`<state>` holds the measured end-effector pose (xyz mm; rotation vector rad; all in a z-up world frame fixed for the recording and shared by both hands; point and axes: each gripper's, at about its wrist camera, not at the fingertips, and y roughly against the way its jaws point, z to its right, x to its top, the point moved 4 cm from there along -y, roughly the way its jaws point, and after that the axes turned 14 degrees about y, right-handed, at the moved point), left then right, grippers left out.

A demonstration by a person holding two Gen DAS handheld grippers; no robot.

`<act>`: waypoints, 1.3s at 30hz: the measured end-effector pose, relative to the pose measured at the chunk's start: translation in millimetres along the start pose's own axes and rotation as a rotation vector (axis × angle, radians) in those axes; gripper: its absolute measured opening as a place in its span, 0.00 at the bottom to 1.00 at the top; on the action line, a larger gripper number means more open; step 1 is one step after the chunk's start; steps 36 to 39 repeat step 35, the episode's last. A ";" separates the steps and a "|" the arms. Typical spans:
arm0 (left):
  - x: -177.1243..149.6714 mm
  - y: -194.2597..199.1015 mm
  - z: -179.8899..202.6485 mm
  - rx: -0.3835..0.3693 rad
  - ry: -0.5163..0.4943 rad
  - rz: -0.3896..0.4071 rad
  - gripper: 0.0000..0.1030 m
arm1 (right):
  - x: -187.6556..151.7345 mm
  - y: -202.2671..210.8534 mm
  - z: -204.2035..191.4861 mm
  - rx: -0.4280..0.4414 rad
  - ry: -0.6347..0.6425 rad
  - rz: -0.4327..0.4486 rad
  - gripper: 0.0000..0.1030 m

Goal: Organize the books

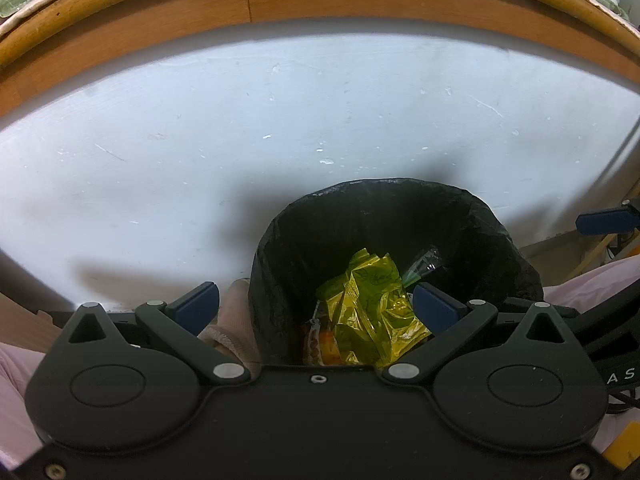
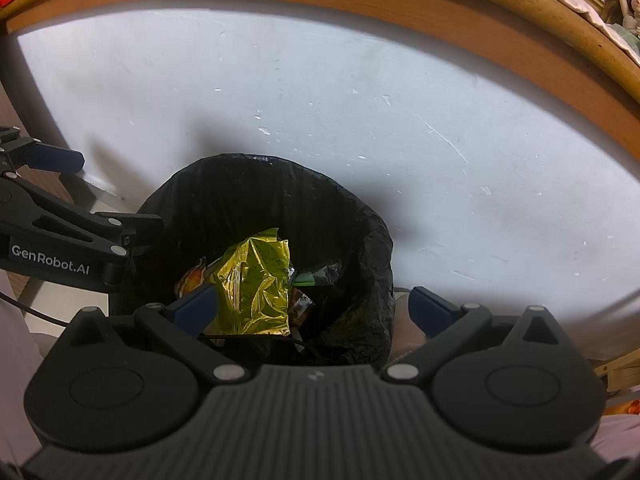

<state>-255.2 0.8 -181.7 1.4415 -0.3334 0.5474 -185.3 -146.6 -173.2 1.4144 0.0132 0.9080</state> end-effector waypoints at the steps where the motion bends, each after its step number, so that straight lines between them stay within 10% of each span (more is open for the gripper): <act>1: 0.1 0.0 0.0 -0.001 0.000 0.000 1.00 | 0.0 -0.1 0.3 0.000 0.000 0.000 1.00; 39: 1.4 -0.2 -3.2 -0.013 -0.009 0.006 1.00 | -0.2 -1.4 -2.1 -0.017 0.018 -0.009 1.00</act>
